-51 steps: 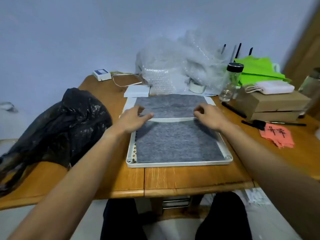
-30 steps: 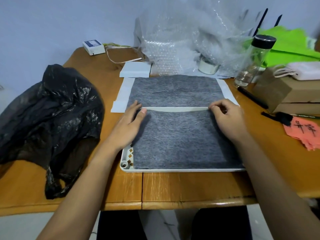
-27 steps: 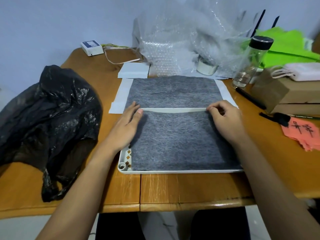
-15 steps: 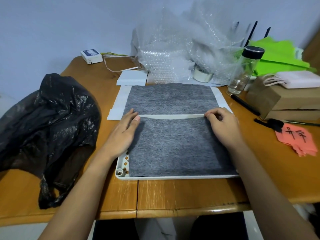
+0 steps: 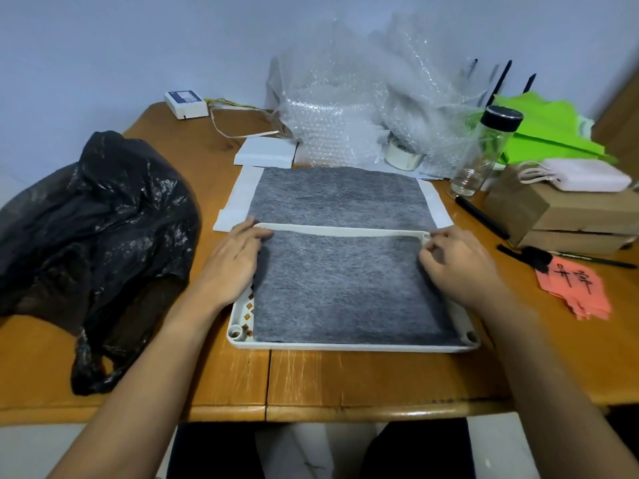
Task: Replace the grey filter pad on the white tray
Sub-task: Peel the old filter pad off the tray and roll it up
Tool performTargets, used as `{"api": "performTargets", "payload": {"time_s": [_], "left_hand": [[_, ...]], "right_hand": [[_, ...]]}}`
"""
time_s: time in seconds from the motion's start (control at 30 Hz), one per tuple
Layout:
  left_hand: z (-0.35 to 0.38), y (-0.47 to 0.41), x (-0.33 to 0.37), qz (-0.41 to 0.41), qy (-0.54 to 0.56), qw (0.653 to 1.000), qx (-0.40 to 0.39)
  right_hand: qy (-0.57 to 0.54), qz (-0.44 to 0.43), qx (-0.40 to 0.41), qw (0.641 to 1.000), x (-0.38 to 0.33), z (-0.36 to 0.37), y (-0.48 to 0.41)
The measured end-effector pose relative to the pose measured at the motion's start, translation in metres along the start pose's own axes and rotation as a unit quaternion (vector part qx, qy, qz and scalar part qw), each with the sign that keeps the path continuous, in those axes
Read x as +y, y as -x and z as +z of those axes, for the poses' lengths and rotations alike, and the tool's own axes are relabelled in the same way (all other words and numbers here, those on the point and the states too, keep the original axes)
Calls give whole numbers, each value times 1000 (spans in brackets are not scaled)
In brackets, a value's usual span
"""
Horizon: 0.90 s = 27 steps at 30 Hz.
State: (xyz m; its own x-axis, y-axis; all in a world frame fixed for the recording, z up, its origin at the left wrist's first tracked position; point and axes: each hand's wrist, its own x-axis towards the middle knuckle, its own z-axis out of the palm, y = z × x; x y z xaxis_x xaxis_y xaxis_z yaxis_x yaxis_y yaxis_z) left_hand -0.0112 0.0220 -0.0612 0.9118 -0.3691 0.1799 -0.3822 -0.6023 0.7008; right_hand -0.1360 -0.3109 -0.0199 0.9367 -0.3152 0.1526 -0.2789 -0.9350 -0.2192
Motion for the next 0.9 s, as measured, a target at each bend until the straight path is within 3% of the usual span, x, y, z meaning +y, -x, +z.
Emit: {"api": "performTargets", "payload": {"time_s": [0.33,0.6,0.73,0.9], "left_hand": [[-3,7,12,-32,54,998,18],[-1,6,8,-28,44,999,14],[-1,7,9,-32,33,999,5],[-1,6,8,-17,13,1000,10]], "right_hand": [[95,19,-59,993,-6,-12,15],[-131,44,-6,990,-5,-20,18],[-318,70,-49,944,-13,-37,23],[-358,76,-97,926,-11,-40,21]]}}
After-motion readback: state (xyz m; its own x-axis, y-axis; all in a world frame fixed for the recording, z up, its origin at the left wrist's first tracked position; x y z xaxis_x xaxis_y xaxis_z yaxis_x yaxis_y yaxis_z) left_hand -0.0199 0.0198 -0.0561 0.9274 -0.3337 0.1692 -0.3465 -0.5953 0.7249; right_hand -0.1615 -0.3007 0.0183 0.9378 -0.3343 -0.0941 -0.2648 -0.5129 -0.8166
